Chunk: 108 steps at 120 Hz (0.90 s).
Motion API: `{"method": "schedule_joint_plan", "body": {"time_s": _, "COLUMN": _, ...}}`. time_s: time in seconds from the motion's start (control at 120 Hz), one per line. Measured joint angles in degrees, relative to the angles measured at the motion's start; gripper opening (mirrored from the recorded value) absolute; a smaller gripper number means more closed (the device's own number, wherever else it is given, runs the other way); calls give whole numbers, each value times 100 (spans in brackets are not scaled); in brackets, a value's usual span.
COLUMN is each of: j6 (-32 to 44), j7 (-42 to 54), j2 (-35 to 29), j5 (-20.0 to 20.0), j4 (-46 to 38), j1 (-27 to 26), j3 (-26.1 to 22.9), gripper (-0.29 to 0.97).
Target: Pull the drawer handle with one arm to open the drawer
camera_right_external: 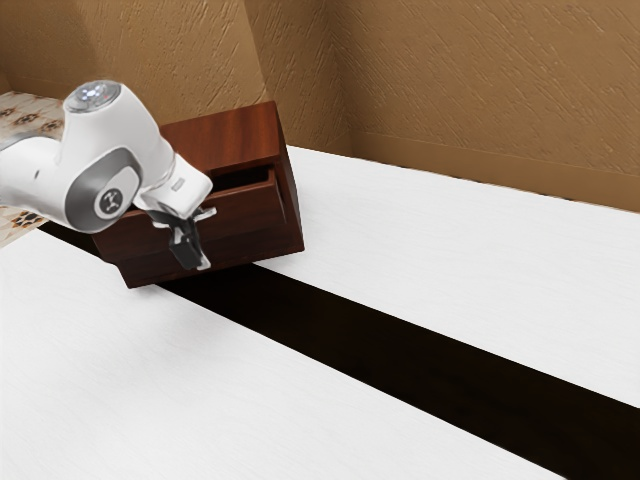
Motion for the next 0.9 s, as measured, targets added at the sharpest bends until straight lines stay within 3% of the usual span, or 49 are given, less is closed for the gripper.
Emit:
{"method": "schedule_joint_plan", "body": {"time_s": 0.167, "j6": 17, "j7": -45, "j2": 69, "j5": -78, "j4": -136, "j1": 358, "j3": -367, "gripper": 76}}
{"method": "schedule_joint_plan", "body": {"time_s": 0.292, "j6": 17, "j7": -87, "j2": 133, "j5": -170, "j4": -314, "j1": 879, "j3": -906, "gripper": 81}}
{"method": "schedule_joint_plan", "body": {"time_s": 0.392, "j6": 10, "j7": -128, "j2": 217, "j5": -248, "j4": -368, "j1": 1089, "j3": -1116, "gripper": 78}}
{"method": "schedule_joint_plan", "body": {"time_s": 0.533, "j6": 34, "j7": -194, "j2": 254, "j5": -336, "j4": -553, "j1": 1636, "j3": -1680, "gripper": 85}}
{"method": "schedule_joint_plan", "body": {"time_s": 0.675, "j6": 57, "j7": -258, "j2": 275, "j5": -430, "j4": -706, "j1": 2219, "j3": -2280, "gripper": 80}}
{"method": "schedule_joint_plan", "body": {"time_s": 0.825, "j6": 83, "j7": -344, "j2": 283, "j5": -457, "j4": -746, "j1": 2395, "j3": -2457, "gripper": 74}}
{"method": "schedule_joint_plan", "body": {"time_s": 0.9, "j6": 78, "j7": -375, "j2": 259, "j5": -404, "j4": -841, "j1": 2589, "j3": -2668, "gripper": 84}}
